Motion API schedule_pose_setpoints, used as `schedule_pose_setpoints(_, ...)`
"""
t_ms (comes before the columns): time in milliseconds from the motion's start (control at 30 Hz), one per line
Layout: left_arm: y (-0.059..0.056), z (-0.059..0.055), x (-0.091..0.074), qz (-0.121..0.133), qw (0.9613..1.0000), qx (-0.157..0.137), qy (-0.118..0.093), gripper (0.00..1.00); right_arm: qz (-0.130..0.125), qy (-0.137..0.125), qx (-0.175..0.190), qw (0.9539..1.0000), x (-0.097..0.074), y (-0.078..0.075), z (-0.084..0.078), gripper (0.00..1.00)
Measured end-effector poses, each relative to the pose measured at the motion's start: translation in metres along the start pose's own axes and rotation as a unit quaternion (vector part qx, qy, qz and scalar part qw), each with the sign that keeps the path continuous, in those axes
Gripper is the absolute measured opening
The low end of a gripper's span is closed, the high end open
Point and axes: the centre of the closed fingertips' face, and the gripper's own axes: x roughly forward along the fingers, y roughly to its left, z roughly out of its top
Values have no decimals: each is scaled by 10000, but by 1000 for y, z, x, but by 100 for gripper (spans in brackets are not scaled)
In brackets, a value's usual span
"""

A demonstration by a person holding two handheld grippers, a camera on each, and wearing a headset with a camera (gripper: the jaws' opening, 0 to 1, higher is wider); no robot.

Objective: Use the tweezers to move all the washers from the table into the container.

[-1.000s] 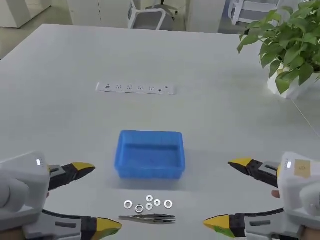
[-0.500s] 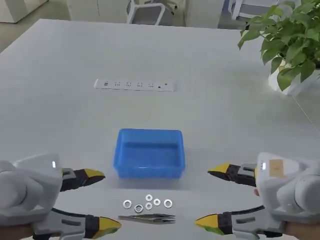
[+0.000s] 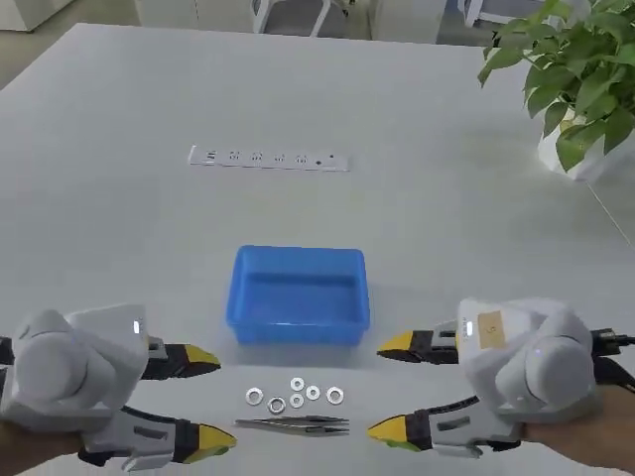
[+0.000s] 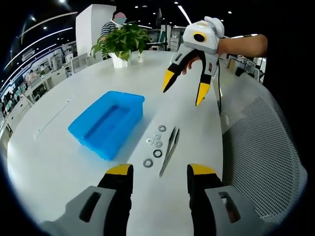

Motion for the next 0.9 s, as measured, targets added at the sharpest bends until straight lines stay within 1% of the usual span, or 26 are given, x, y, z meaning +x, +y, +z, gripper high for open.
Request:
schedule_pose_setpoints(33,-1,-1,2,-33,10000,40,51,48,50,7,-36,10000,3,1,1,44)
schedule_pose_setpoints(167,-4,-3,5,-144,9997,159,129,43,186,115,-216,9995,11,4,2,39)
schedule_pose_setpoints(300,-7,-5,10,-266,9991,258,221,39,289,150,-262,9991,18,7,2,36)
schedule_pose_setpoints(400,-9,-6,13,-346,9985,318,277,36,415,285,-365,9981,25,11,-2,33)
schedule_pose_setpoints(533,-10,-8,16,-415,9979,362,340,33,553,386,-426,9968,33,15,-6,29)
schedule_pose_setpoints(633,-10,-13,19,-464,9970,448,440,31,599,461,-499,9959,38,17,-8,27)
schedule_pose_setpoints(767,-9,-15,21,-499,9962,533,481,29,721,527,-519,9946,45,21,-9,22)
schedule_pose_setpoints(900,-9,-16,26,-567,9952,618,503,26,777,599,-595,9934,51,22,-12,20)
